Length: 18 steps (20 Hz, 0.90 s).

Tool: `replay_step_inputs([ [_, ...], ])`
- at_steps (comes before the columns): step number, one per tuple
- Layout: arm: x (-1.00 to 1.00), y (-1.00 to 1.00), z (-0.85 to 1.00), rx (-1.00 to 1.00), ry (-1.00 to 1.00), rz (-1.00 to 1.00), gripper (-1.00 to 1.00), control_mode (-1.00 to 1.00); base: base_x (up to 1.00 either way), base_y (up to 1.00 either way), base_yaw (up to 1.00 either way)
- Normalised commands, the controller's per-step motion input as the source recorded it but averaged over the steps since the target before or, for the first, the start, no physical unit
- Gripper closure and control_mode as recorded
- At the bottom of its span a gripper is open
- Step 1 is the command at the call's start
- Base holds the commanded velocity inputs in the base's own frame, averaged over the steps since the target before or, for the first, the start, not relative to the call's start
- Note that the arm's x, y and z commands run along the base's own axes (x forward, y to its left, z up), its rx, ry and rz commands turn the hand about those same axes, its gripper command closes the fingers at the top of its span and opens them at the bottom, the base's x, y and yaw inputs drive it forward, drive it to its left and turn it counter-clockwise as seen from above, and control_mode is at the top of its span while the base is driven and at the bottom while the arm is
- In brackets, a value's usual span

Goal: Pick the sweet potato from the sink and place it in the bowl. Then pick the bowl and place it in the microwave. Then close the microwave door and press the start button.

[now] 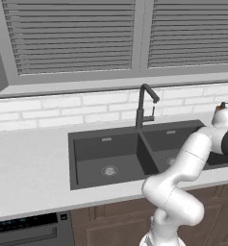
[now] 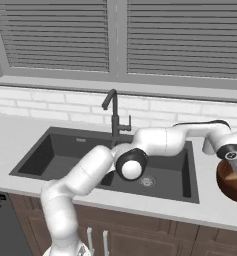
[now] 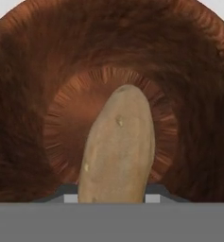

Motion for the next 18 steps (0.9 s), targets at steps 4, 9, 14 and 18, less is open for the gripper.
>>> replay_step_inputs([
  [4,0.09,0.0,-0.24,0.0,0.01,0.0,-1.0,-1.0,0.0,0.0,0.0],
  [9,0.0,0.0,-0.01,0.0,-0.02,0.0,-1.0,-1.0,0.0,0.0,0.0],
  [14,-0.16,0.15,0.33,-0.01,-0.08,0.0,-1.0,-1.0,0.0,0.0,0.0],
  [18,-0.34,0.86,0.2,-0.13,0.03,0.12,-1.0,-1.0,0.0,0.0,0.0],
])
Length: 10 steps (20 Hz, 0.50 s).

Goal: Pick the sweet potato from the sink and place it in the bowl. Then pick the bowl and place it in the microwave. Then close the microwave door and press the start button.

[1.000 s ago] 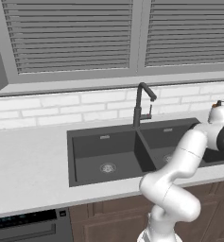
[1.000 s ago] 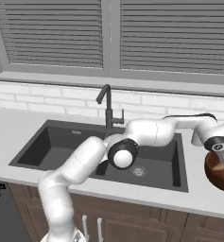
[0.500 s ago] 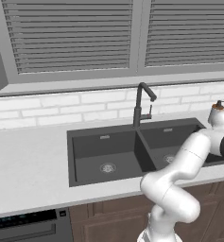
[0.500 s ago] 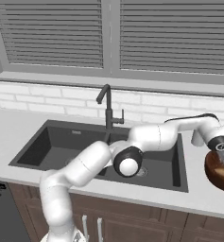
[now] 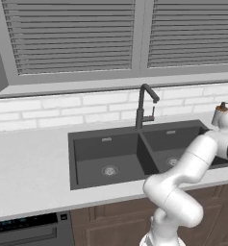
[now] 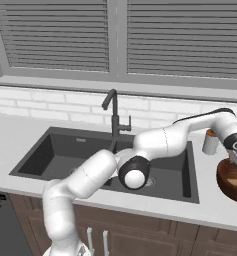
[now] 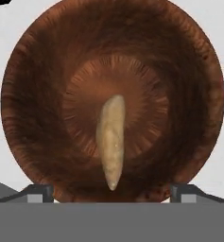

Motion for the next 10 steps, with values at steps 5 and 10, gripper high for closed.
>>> replay_step_inputs([
  [5,-0.06,1.0,-0.29,-0.4,0.24,0.22,-1.0,-1.0,0.0,0.0,0.0],
  [10,0.21,0.65,0.42,-0.31,0.3,0.33,-1.0,-1.0,0.0,0.0,0.0],
])
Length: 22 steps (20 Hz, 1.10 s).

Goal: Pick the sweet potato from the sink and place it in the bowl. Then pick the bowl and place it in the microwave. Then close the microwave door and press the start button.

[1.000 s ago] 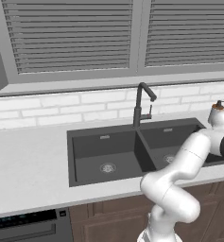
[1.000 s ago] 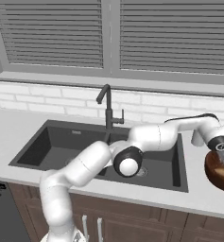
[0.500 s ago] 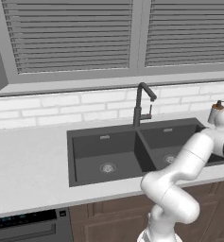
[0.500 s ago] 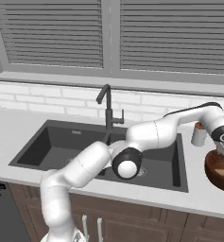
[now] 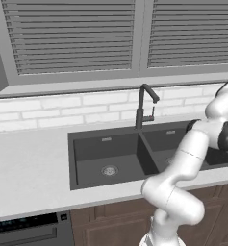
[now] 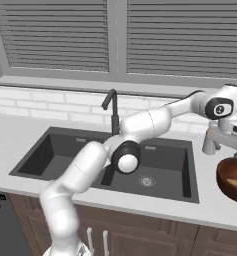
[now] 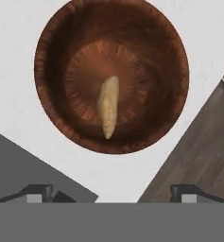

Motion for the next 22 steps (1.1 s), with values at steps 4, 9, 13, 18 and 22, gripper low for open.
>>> replay_step_inputs([
  [4,0.18,0.36,-0.01,-0.01,0.45,0.38,-1.0,-1.0,0.0,0.0,0.0],
  [9,0.0,0.03,-0.17,0.22,0.34,0.35,-1.0,-1.0,0.0,0.0,0.0],
  [13,-0.01,-0.18,0.0,0.46,0.08,0.34,-1.0,-1.0,0.0,0.0,0.0],
  [18,-0.07,-0.18,-0.01,0.56,-0.02,0.25,-1.0,-1.0,0.0,0.0,0.0],
  [22,0.0,-0.03,-0.03,0.3,-0.28,0.11,-1.0,-1.0,0.0,0.0,0.0],
])
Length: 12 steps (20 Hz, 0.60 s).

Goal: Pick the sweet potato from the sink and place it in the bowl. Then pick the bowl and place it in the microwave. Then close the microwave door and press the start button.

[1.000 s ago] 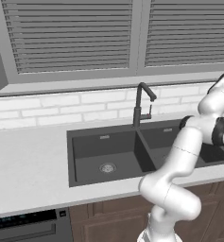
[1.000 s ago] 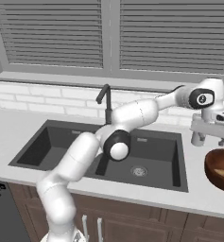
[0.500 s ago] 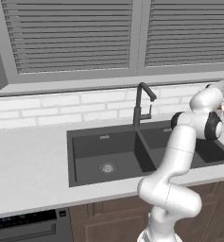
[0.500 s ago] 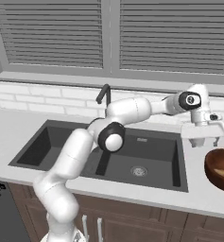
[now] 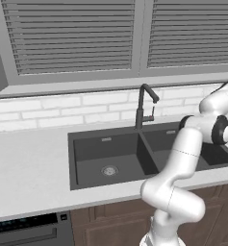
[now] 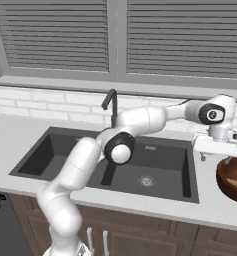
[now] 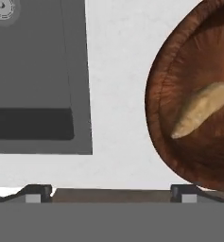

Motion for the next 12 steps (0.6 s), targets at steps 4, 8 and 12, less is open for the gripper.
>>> replay_step_inputs([
  [4,0.07,0.0,-0.18,0.0,-0.46,0.09,-1.0,-1.0,0.0,0.0,0.0],
  [8,0.24,-0.26,-0.32,0.0,-0.38,0.08,-1.0,-1.0,0.0,0.0,0.0],
  [12,0.08,-0.07,-0.53,0.0,-0.27,0.08,-1.0,-1.0,0.0,0.0,0.0],
])
